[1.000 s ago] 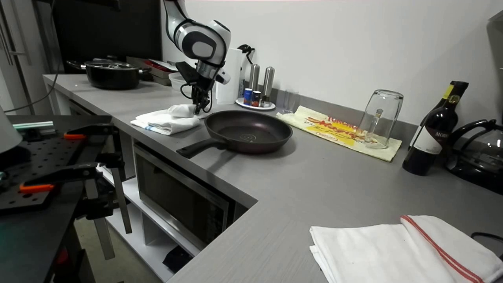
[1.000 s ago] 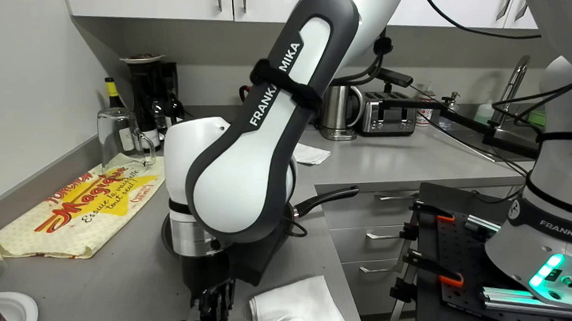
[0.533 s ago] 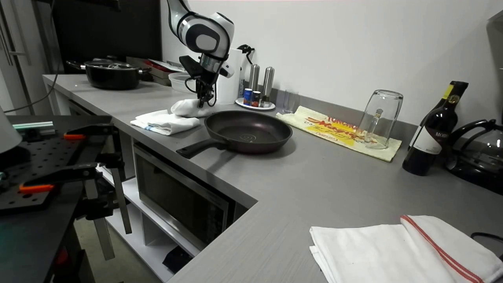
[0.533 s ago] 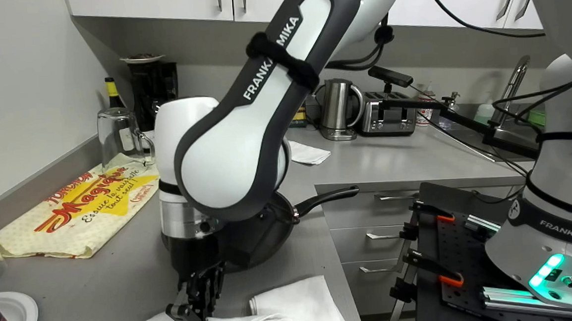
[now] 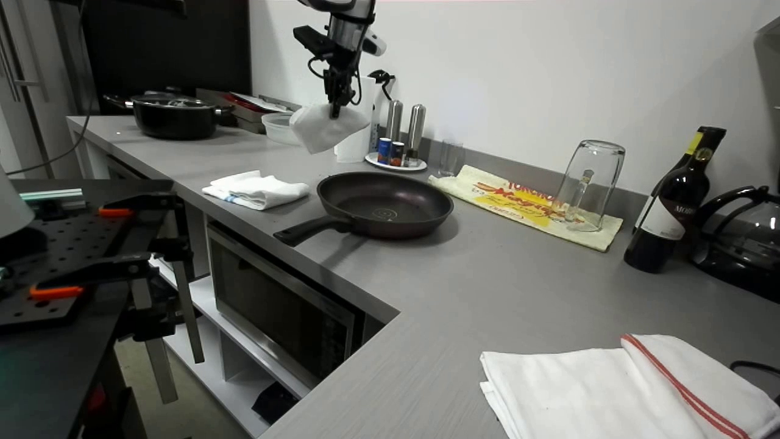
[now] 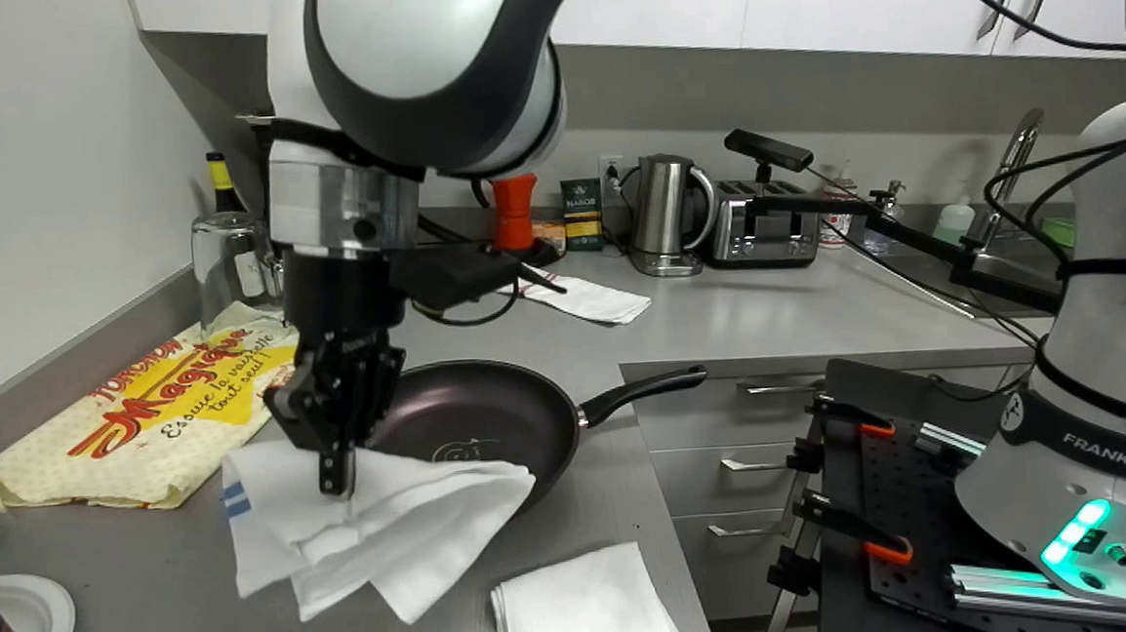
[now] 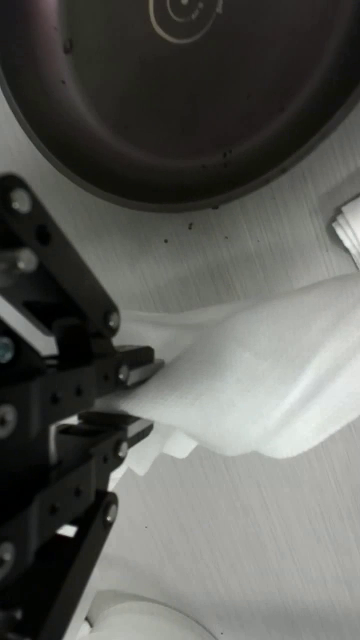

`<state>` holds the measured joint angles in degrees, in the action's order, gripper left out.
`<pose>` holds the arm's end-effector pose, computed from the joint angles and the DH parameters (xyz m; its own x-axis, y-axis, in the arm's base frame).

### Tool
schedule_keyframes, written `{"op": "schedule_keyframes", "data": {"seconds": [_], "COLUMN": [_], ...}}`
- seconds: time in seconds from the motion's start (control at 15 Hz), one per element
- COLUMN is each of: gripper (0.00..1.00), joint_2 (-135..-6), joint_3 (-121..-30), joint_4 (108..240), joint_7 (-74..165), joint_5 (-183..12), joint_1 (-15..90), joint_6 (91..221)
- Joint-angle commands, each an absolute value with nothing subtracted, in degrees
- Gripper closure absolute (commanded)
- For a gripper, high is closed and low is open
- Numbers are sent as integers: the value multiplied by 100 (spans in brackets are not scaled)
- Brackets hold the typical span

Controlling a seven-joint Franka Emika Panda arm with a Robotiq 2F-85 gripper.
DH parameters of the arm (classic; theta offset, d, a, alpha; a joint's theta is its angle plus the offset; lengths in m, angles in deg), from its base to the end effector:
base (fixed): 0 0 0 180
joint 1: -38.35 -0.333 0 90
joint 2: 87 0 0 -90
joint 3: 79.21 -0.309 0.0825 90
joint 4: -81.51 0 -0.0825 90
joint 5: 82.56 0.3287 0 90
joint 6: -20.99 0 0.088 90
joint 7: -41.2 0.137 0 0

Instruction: Wipe the pan with the dish cloth

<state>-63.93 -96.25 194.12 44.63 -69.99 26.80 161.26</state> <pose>0.5159 0.2770 0.2884 0.9699 0.2390 0.0470 0.2427 -0.9321 -0.2689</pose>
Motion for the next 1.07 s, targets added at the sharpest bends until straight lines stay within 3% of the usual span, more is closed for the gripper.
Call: {"op": "schedule_keyframes", "data": {"seconds": [0.0, 1.0], "gripper": [96, 96], "joint_2": [-6789, -6143], "joint_3": [-9360, -9046], "joint_4": [19588, 19631], "joint_7": [4373, 3761], "joint_5": [-7023, -6502], "joint_1": [2775, 3501], "joint_6": [16001, 16338]}}
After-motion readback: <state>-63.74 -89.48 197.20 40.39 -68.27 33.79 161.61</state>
